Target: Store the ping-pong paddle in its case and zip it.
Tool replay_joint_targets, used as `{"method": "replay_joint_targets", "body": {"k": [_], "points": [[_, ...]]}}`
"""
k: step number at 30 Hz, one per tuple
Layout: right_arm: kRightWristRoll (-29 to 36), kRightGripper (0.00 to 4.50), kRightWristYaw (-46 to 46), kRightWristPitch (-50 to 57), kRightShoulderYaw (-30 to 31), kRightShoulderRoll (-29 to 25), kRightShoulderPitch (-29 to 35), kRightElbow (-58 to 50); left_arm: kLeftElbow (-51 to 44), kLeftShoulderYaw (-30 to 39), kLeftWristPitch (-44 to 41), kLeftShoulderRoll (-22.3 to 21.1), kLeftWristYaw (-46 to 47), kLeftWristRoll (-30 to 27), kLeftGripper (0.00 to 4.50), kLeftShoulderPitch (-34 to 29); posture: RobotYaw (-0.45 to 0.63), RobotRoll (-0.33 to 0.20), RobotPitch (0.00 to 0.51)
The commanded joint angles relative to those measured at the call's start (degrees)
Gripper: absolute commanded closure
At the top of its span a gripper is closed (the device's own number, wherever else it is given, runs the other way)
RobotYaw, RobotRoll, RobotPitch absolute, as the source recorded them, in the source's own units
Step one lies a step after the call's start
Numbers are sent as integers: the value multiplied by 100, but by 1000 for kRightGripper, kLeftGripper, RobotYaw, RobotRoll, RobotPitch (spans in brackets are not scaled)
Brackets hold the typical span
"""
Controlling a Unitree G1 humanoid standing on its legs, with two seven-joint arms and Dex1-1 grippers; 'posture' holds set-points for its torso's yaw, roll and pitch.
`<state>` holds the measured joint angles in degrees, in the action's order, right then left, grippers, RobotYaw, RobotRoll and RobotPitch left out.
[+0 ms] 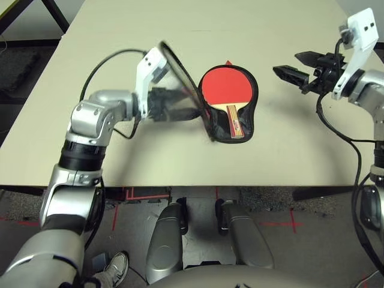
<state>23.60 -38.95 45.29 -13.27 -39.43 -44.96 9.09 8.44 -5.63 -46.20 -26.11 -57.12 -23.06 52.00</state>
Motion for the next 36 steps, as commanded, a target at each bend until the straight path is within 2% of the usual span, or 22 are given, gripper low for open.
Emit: {"method": "replay_joint_targets", "body": {"k": [1, 4, 6, 9, 11, 15, 21, 32, 36], "points": [[-26, 27, 294, 167, -147, -66, -89, 145, 548, -152, 389, 336, 121, 163, 0, 141, -12, 0, 268], [20, 27, 690, 508, -322, 2, -161, 227, 925, -282, 818, 554, 153, 375, 0, 142, -15, 0, 263], [203, 27, 1365, 1672, -857, 187, -378, 316, 761, -278, 769, 519, 112, 339, 0, 81, -17, 0, 263], [506, 27, 1985, 3454, -1788, 641, -745, 211, 307, -196, 460, 331, 45, 171, 0, -28, -16, 0, 256], [796, 27, 2324, 4425, -2382, 1068, -937, 205, -137, -114, 95, 30, -66, -12, 0, -172, -16, 0, 256], [1620, 27, 3008, 4721, -2561, 1438, -678, 105, -589, -12, -289, -361, -109, -233, 0, -430, -7, 0, 247], [3422, 27, 4480, 4721, -2036, 1602, -36, 224, -628, 72, -387, -521, -21, -265, 0, -612, 9, 0, 249], [6620, 27, 6668, 4721, -1144, 1197, 581, 543, -590, 63, -385, -388, 123, -319, 0, -667, 3, 0, 258], [8664, 27, 7779, 3628, -97, 817, 1139, 147, -550, 49, -376, -341, 144, -317, 0, -631, -5, 0, 259]]}}
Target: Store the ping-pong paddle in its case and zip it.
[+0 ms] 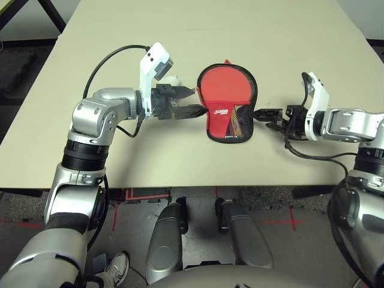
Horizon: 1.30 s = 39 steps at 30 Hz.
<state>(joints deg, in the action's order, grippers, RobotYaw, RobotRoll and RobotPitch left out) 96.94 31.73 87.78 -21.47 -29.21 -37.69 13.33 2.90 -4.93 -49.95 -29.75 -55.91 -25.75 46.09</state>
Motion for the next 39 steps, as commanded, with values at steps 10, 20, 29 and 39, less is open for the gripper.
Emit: {"method": "replay_joint_targets", "body": {"k": [10, 20, 29, 39], "points": [[1606, 27, 899, -1442, 1305, 182, 872, -894, 121, -52, 84, 110, 40, 1, 0, 50, -10, 0, 256], [1606, 982, 1548, -1664, 1216, 954, 599, -571, 83, 9, 90, 101, 129, -2, 0, 14, 13, 0, 249], [1606, 4378, 1717, -1645, 1240, 1147, 480, -411, 114, 19, 119, 80, 185, 12, 0, 10, 18, 0, 251], [1606, 4464, 1463, -1385, 1339, 888, 662, -678, 205, 20, 202, 91, 218, 39, 0, -4, 13, 0, 257]]}}
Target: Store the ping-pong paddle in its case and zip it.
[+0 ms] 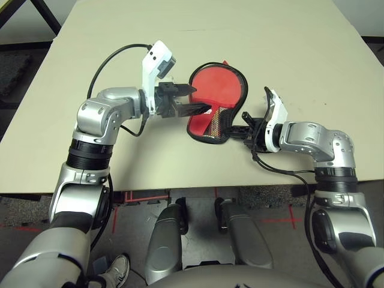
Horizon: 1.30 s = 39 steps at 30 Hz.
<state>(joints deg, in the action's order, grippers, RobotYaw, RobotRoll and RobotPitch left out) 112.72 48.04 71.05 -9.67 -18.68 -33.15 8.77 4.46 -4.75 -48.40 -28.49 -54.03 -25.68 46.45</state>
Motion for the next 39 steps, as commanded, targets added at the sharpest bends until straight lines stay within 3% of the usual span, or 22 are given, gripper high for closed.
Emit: {"method": "replay_joint_targets", "body": {"k": [1, 6, 13, 21, 24, 28, 34, 37, 39], "points": [[28, 4464, -276, 349, 204, -247, 257, -295, 55, 0, 55, -36, 29, 34, 0, -44, 12, 0, 257], [28, 4464, -1414, 534, 751, -1159, 978, -1174, 93, -2, 79, -37, 37, 43, 0, -42, 5, 0, 261], [28, 4464, -2749, -166, 1553, -2474, 2118, -2547, 171, -30, 130, -16, 34, 57, 0, -21, -12, 0, 267], [28, 4464, -2752, -793, 1821, -2795, 2187, -2815, 309, -92, 224, 56, 2, 93, 0, 37, -31, 0, 266], [28, 3702, -2623, -806, 1682, -2870, 1960, -2678, 382, -99, 284, 41, -16, 110, 0, 75, -29, 0, 263], [28, 2226, -3023, -491, 1485, -3348, 1509, -2385, 405, -92, 342, 13, -16, 141, 0, 83, -23, 0, 259], [28, 39, -4299, 401, 1583, -4860, 109, -1870, 409, -60, 366, -43, -19, 147, 0, 96, -18, 0, 252], [-177, 39, -3869, 61, 1674, -4675, -591, -1906, 490, -48, 418, -69, -43, 162, 0, 142, -27, 0, 246], [-966, 39, -3929, 92, 1882, -4278, -989, -2058, 621, -29, 494, -82, -49, 189, 0, 228, -34, 0, 242]]}}
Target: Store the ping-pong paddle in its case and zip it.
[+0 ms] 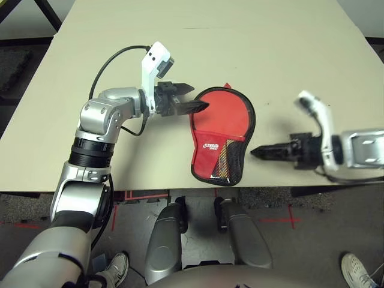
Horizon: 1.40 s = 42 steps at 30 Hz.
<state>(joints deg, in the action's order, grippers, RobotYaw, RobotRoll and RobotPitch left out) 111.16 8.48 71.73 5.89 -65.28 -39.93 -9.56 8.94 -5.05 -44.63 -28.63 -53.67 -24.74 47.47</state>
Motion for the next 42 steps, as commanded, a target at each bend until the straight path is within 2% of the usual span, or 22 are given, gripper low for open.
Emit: {"method": "replay_joint_targets", "body": {"k": [1, 6, 11, 14, 20, 29, 36, 42], "points": [[-1284, 39, -34, 132, 535, 622, -484, -343, 282, 24, 169, -82, -88, 115, 0, 208, -34, 0, 242], [-2886, 39, -202, 190, 1112, 1820, -725, -570, 788, 86, 412, -260, -210, 216, 0, 578, -34, 0, 240], [-3998, 39, -495, 246, 1371, 2680, -944, -478, 1159, 106, 738, -572, -372, 411, 0, 754, -22, 0, 245], [-4694, 39, -838, 256, 1563, 2967, -1056, -442, 1355, 104, 951, -758, -454, 559, 0, 791, -13, 0, 245], [-5909, 39, -1744, 207, 2057, 3001, -1104, -461, 1565, -67, 1370, -1018, -637, 948, 0, 567, 2, 0, 248], [-6800, 39, -2525, 325, 2100, 3145, -935, -572, 1933, -218, 2032, -935, -550, 1499, 0, 288, 6, 0, 253], [-7281, 39, -2826, 369, 2001, 3359, -926, -525, 2783, -548, 2947, -611, -296, 2186, 0, 398, -4, 0, 252], [-7588, 39, -3001, 413, 1955, 3440, -877, -529, 3432, -647, 3478, -291, -283, 2485, 0, 601, -11, 0, 250]]}}
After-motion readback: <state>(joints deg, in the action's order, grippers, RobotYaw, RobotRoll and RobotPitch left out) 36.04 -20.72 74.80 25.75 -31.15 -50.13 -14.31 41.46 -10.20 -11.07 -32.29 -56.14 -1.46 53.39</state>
